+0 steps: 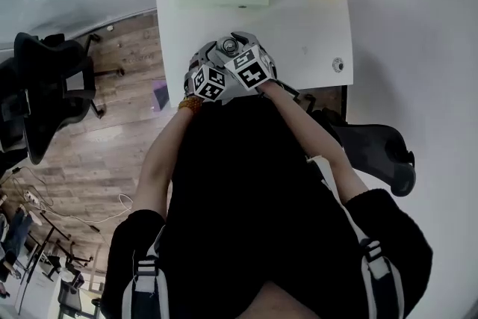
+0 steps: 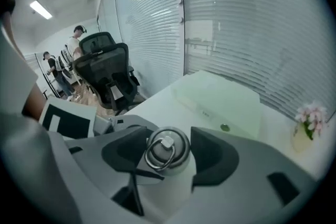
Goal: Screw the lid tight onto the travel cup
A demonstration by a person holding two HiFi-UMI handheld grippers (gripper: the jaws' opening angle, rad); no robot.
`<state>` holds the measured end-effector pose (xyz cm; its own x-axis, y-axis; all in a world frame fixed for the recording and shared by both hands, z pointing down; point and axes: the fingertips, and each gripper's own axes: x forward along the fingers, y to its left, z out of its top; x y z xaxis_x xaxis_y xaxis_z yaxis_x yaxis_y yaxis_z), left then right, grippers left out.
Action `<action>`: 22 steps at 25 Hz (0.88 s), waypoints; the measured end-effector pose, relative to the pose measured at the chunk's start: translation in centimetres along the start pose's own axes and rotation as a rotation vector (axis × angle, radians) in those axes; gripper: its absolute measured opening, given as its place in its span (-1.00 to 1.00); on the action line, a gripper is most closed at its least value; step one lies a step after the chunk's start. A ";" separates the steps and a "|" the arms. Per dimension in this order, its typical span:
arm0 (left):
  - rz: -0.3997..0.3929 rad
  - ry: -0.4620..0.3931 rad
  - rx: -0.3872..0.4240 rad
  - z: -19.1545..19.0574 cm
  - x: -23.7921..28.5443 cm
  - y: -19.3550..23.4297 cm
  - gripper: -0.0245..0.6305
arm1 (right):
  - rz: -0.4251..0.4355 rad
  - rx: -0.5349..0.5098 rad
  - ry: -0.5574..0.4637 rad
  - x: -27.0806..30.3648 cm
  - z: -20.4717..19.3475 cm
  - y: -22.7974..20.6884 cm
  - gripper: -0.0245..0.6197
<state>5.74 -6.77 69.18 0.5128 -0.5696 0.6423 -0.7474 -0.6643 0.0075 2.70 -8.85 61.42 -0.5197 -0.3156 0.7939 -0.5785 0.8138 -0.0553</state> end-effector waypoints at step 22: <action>-0.451 0.069 0.438 -0.6 0.1 0.3 0.07 | 0.406 -0.547 0.013 -0.1 -0.6 2.2 -0.10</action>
<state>5.34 -6.73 69.67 0.6975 -0.1642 0.6975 -0.2143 -0.9767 -0.0156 1.89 -6.72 61.56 -0.6190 0.0703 0.7822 0.0636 0.9972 -0.0393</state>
